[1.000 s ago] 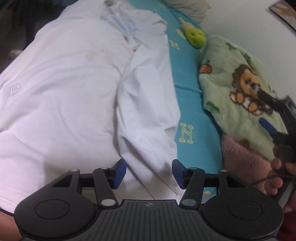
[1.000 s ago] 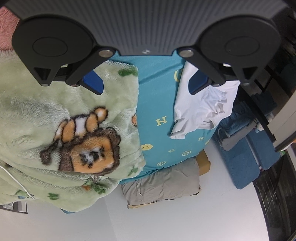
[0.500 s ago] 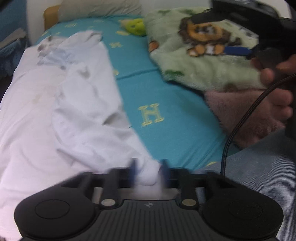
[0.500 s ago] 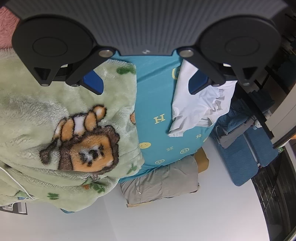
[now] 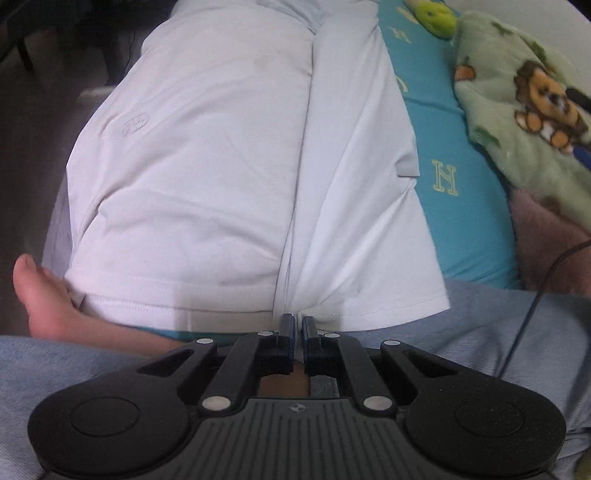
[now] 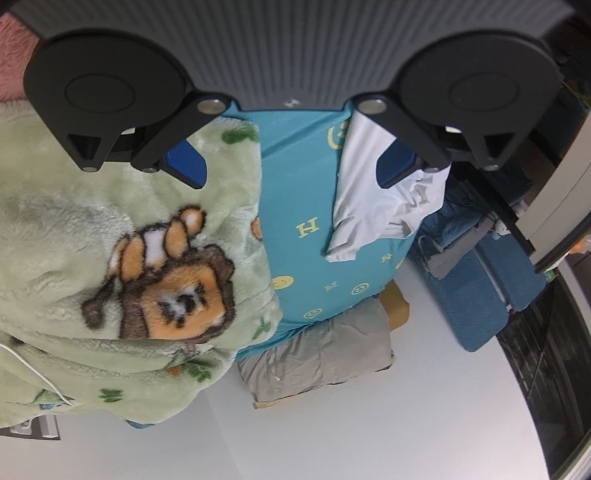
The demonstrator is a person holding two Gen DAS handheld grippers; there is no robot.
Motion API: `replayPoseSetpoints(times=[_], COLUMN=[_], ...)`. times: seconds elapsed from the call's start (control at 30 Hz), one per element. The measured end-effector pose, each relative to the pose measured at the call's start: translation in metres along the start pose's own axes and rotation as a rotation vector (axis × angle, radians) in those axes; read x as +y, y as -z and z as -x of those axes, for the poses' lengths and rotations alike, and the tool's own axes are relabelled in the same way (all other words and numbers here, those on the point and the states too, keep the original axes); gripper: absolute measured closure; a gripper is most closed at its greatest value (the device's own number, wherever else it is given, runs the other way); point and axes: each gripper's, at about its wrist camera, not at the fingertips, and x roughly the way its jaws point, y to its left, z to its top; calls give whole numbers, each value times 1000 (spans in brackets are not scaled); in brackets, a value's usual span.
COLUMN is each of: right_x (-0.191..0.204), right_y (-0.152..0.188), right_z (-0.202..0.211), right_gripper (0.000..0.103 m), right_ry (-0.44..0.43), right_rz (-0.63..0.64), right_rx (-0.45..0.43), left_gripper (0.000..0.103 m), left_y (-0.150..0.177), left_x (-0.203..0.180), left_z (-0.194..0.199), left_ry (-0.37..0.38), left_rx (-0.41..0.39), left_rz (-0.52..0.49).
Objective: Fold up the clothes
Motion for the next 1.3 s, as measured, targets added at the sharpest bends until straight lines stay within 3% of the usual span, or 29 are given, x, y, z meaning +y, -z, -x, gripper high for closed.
replayPoseSetpoints(times=[0.07, 0.13, 0.3, 0.43, 0.53, 0.63, 0.7, 0.77, 0.83, 0.87, 0.93, 1.0, 1.07, 1.1, 1.13, 1.2, 1.27, 1.3], right_x=[5, 9, 10, 14, 15, 18, 20, 23, 25, 26, 26, 27, 29, 29, 29, 29, 26, 24], right_y=[1, 3, 4, 7, 10, 11, 10, 9, 8, 7, 10, 12, 16, 16, 17, 18, 18, 18], right_z=[0, 2, 1, -5, -15, -30, -42, -55, -68, -73, -83, -91, -101, -105, -109, -113, -115, -116], right_gripper=[3, 3, 3, 3, 3, 3, 3, 3, 3, 3, 3, 3, 3, 3, 3, 3, 3, 3], right_ry=[-5, -4, -7, -7, 2, 13, 16, 27, 36, 37, 28, 16, 9, 4, -1, -9, -8, -7], right_rz=[19, 39, 34, 47, 46, 44, 52, 58, 59, 58, 58, 55, 50, 50, 51, 47, 41, 34], right_rx=[3, 4, 8, 22, 42, 63, 65, 72, 79, 80, 94, 113, 132, 140, 148, 149, 141, 143], left_gripper=[87, 57, 46, 40, 39, 39, 39, 40, 41, 42, 60, 63, 94, 99, 99, 99, 99, 96], left_y=[-4, -10, -49, -117, -179, -230, -256, -279, -292, -299, -309, -315, -324, -328, -333, -341, -348, -345], left_x=[2, -1, -6, 2, 22, 40, 47, 58, 61, 60, 55, 49, 44, 42, 41, 35, 28, 27], left_z=[9, 17, 18, -5, -36, -68, -86, -109, -121, -125, -134, -140, -141, -141, -139, -133, -134, -132], left_ry=[16, 25, 116, 125, 125, 171, 158, 173, 209, 224, 244, 255, 202, 174, 137, -15, -168, -169], left_rx=[-9, -37, -165, -329, -397, -429, -472, -482, -542, -563, -583, -579, -583, -585, -593, -631, -613, -604], left_rz=[6, -13, -39, 9, 117, 245, 294, 354, 381, 366, 329, 292, 224, 189, 163, 82, 27, 23])
